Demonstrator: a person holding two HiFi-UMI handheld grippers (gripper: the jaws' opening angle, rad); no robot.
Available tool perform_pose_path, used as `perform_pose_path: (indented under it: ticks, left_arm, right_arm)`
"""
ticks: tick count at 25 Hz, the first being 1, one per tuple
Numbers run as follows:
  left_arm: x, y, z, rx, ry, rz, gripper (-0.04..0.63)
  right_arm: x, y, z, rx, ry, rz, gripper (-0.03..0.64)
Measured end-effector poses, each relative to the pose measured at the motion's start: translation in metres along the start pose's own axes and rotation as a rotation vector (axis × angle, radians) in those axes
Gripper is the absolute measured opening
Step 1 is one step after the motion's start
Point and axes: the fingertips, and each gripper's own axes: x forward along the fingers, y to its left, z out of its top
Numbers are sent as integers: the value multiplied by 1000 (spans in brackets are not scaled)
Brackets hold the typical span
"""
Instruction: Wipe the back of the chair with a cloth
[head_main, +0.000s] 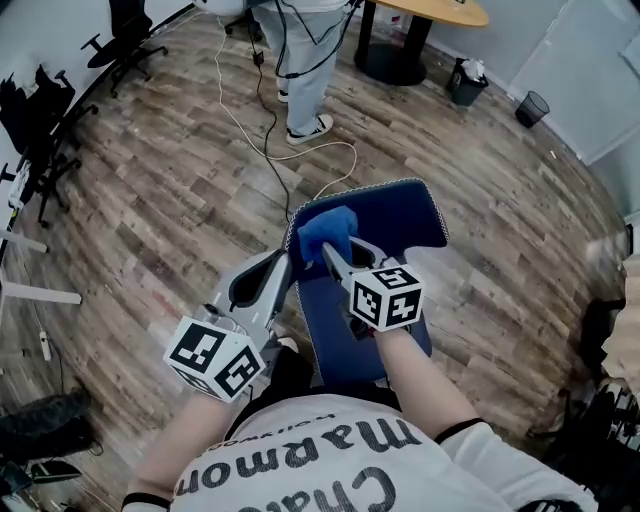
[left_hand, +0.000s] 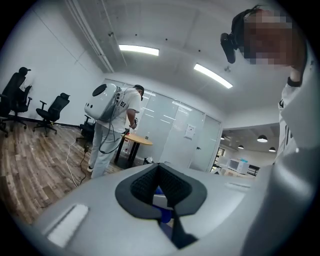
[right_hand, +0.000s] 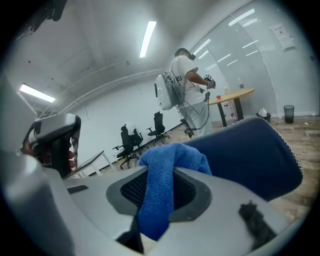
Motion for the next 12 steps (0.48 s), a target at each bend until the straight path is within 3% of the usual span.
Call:
perform_pose_path:
  ticks: [6, 12]
  left_arm:
    - [-6, 21, -2, 8, -1, 79, 9]
    - [-16, 28, -18, -25, 13, 106, 8]
  right_arm:
    - [23, -4, 3, -8, -16, 9, 107]
    - [36, -4, -3, 2, 5, 29, 106]
